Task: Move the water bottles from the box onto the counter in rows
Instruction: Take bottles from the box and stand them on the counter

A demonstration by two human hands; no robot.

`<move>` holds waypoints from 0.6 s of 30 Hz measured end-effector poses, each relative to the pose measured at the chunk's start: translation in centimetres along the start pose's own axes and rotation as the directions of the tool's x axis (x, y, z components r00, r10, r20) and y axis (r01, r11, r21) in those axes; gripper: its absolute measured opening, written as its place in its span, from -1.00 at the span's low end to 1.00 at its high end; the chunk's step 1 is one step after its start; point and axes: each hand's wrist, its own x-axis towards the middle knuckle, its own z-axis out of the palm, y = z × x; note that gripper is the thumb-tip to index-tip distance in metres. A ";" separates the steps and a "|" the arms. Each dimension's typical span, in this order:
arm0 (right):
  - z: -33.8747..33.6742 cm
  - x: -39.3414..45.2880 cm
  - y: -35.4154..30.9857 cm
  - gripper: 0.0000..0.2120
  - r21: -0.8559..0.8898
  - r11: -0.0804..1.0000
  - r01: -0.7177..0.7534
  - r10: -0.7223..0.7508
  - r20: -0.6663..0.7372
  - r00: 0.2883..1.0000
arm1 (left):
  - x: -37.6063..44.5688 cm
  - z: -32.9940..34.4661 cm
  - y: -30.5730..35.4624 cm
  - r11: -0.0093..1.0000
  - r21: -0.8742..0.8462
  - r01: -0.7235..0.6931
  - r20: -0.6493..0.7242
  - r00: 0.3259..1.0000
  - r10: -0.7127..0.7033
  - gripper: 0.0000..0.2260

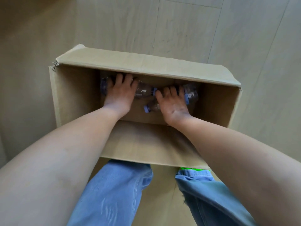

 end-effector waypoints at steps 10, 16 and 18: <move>-1.8 -1.9 0.7 -0.43 0.146 0.984 -0.102 0.060 0.268 0.962 | -1.0 -3.4 1.1 0.933 -0.274 0.233 0.350 0.928 -0.129 -0.35; -6.1 -6.4 0.4 -0.59 0.409 0.868 -0.282 0.167 0.295 0.941 | -5.5 -8.7 1.0 0.853 -0.407 0.328 0.361 0.915 -0.179 -0.29; -8.3 -8.4 0.3 -0.55 0.464 0.839 -0.285 0.164 0.283 0.945 | -7.3 -11.2 0.8 0.832 -0.441 0.338 0.355 0.917 -0.185 -0.30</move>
